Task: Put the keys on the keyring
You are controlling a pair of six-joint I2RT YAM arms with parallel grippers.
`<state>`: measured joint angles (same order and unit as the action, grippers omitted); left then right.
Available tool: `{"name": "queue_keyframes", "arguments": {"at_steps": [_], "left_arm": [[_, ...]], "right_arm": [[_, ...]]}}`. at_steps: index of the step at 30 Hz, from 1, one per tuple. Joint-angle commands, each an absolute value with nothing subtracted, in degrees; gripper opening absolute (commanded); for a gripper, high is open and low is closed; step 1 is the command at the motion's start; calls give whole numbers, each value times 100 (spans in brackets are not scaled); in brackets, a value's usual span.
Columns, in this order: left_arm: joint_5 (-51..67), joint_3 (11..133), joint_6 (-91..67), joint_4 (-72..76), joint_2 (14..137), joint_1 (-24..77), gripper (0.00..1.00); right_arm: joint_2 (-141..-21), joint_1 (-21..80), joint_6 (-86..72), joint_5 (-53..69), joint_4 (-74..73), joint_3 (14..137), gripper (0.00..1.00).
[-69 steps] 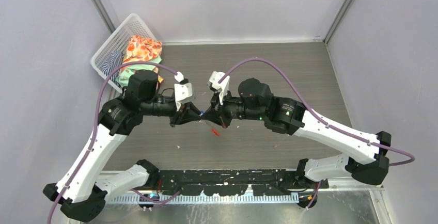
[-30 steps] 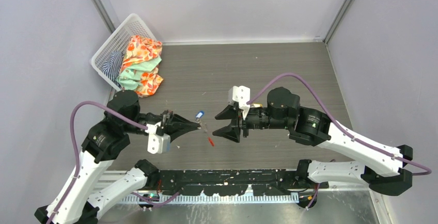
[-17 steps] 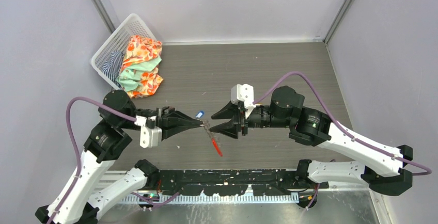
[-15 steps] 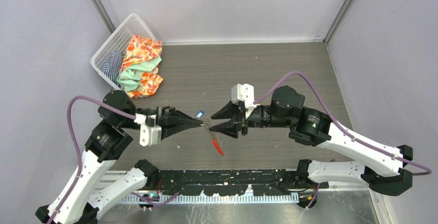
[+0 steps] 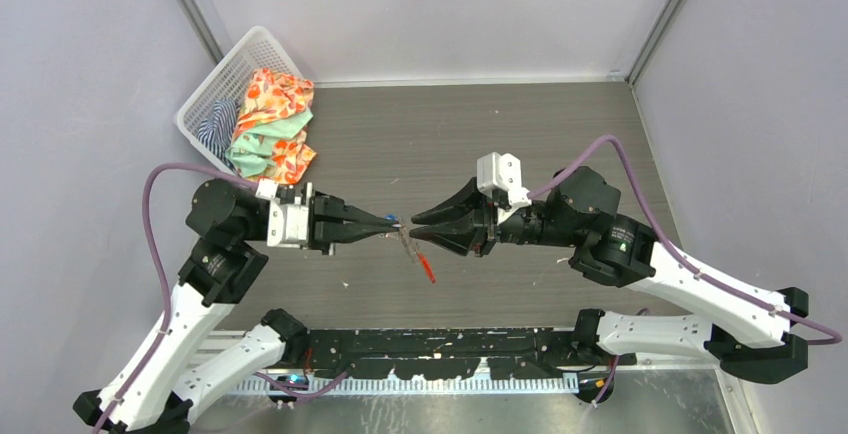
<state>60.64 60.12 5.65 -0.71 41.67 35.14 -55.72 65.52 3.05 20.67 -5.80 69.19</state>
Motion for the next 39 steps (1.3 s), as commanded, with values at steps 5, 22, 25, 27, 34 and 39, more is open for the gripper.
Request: {"name": "queue_keyframes", "arguments": {"at_steps": [5,22,25,27,34,39], "left_arm": [[5926,6012,-147,430,4311,3526,0],[3987,7097,400,-2794,4931,3531,0],[3778,7223,281,-3173,5061,3529,0],[3684,7346,211,-3446,5168,3525,0],[3619,7436,35,-3843,5220,3523,0],[3648,7577,-210,-4075,5348,3522,0]], "right_arm": [[-5576,6571,281,2042,-200,7014,26],[-5624,6573,415,220,-1478,6966,71],[-5938,6572,475,-345,-1639,7061,71],[-6110,6566,591,-639,-1671,7043,71],[-6190,6566,825,-945,-1063,6381,67],[-6132,6566,795,-731,-740,6112,51]]}}
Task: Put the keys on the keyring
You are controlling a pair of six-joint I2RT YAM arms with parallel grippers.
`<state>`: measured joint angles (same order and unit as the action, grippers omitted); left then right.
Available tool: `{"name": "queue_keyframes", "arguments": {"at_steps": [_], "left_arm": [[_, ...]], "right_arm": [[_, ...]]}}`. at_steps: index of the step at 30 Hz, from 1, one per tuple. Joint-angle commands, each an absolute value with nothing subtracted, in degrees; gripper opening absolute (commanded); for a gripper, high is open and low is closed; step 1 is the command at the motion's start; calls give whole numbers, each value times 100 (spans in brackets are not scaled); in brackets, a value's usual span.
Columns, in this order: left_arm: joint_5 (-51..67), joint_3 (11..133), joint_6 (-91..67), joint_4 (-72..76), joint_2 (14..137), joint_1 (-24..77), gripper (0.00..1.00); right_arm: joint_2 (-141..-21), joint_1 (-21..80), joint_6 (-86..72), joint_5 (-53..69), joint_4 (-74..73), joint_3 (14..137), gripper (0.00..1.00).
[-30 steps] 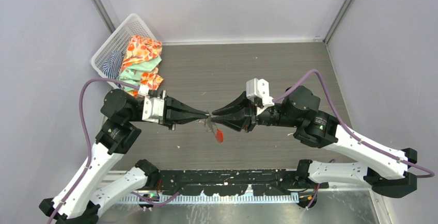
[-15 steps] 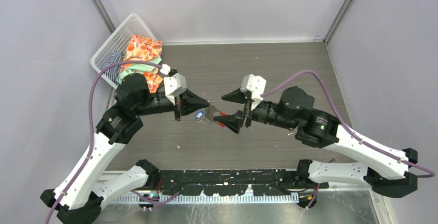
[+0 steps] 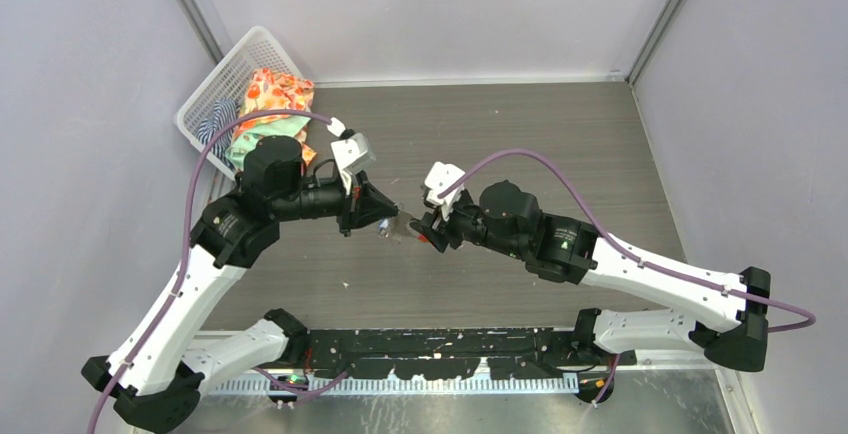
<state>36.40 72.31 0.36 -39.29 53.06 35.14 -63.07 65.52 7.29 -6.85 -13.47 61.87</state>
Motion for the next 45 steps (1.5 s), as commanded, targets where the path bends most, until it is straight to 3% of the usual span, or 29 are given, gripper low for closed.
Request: {"name": "queue_keyframes", "arguments": {"at_steps": [1,7,9,21,24,29,32,38,42,45], "left_arm": [[3647,7595,-237,-4085,5371,3522,0],[3482,7726,-333,-4261,5538,3512,0],[3314,7783,-341,-4418,5652,3510,0],[3140,8409,-335,-5635,6604,3508,0],[3162,8545,-314,-5816,6807,3515,0],[3340,8841,-29,-6284,7087,3510,0],[3732,9203,692,-6959,7366,3512,0],[4787,9751,2062,-8114,7715,3519,0],[4982,9842,2508,-8392,7638,3519,0],[4899,9850,2527,-8390,7603,3533,0]], "right_arm": [[-6151,6570,777,-692,-728,6116,47],[-6187,6570,760,-799,-804,6176,5],[-6169,6570,785,-915,-895,6198,1],[-6462,6622,920,-1328,-1370,6589,3],[-6581,6660,923,-1350,-1492,6688,11],[-6386,6674,828,-1047,-1456,6656,39],[-6071,6664,790,-645,-1137,6489,46],[-5779,6172,362,1284,-845,6321,43],[-5816,5186,-719,3330,-348,6168,40],[-5981,4803,-1190,4111,-84,6217,40]]}}
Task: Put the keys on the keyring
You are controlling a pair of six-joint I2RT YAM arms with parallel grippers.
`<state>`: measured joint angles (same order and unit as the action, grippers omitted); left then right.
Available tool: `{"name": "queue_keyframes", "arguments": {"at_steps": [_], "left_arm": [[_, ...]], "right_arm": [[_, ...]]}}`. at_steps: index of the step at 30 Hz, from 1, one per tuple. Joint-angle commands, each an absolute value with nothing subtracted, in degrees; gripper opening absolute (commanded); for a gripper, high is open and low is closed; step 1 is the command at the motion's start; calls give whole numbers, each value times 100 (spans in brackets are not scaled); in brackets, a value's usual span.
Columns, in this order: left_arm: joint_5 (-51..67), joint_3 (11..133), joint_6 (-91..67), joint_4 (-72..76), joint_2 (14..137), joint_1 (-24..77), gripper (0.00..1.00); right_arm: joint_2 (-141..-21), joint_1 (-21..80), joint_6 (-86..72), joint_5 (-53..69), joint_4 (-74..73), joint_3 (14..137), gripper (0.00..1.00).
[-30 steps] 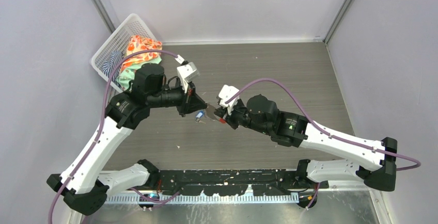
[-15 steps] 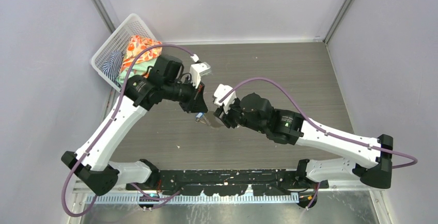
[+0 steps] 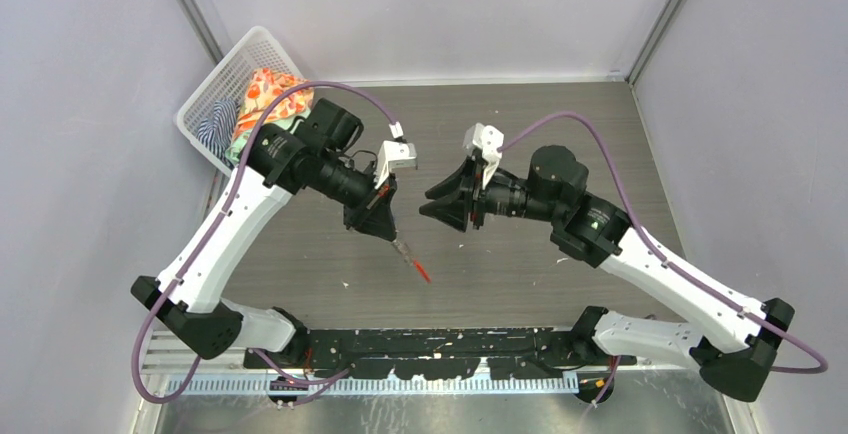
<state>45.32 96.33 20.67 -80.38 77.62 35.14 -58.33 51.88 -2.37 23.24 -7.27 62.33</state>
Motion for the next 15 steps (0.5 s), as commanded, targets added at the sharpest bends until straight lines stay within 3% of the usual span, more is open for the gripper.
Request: {"name": "queue_keyframes", "arguments": {"at_steps": [1,15], "left_arm": [[4882,9857,2523,-8400,7607,3534,0],[4607,10037,2437,-8331,7638,3578,0]], "right_arm": [[-6024,4792,-1206,4226,-115,6287,40],[-6904,4798,-1413,4768,-482,6868,40]]}}
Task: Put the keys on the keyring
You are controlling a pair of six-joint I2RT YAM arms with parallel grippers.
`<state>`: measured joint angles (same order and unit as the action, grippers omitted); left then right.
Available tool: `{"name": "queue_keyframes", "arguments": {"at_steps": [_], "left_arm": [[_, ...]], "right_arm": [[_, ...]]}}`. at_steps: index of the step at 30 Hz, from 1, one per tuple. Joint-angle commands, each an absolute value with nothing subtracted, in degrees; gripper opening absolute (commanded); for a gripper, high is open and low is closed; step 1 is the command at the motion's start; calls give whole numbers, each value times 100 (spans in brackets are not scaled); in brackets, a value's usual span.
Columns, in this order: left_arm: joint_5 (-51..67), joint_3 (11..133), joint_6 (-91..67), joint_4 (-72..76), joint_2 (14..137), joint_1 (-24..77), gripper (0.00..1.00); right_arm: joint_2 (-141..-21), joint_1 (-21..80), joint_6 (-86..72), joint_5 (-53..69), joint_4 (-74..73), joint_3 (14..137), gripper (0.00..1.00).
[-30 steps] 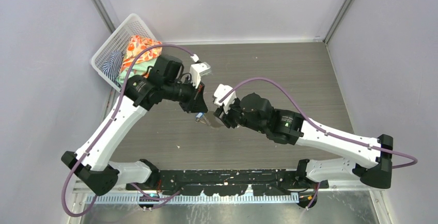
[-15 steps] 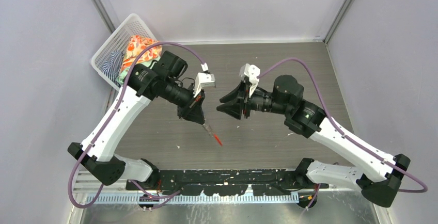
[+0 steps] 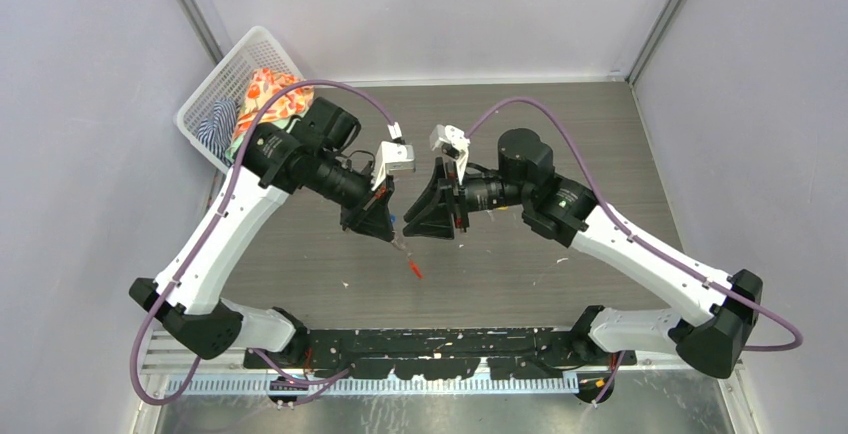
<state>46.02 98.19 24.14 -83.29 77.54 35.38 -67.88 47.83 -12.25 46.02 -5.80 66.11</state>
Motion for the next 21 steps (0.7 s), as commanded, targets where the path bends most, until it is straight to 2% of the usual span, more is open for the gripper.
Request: {"name": "queue_keyframes", "arguments": {"at_steps": [1,16,21], "left_arm": [[4606,10037,2435,-8313,7630,3577,0],[4684,10081,2427,-8268,7622,3590,0],[4672,10097,2426,-8218,7569,3588,0]], "right_arm": [[-6935,4804,-1429,4752,-441,6872,40],[-7234,4964,-1259,4655,-476,6934,35],[-7325,5016,-1253,4650,-483,6919,31]]}}
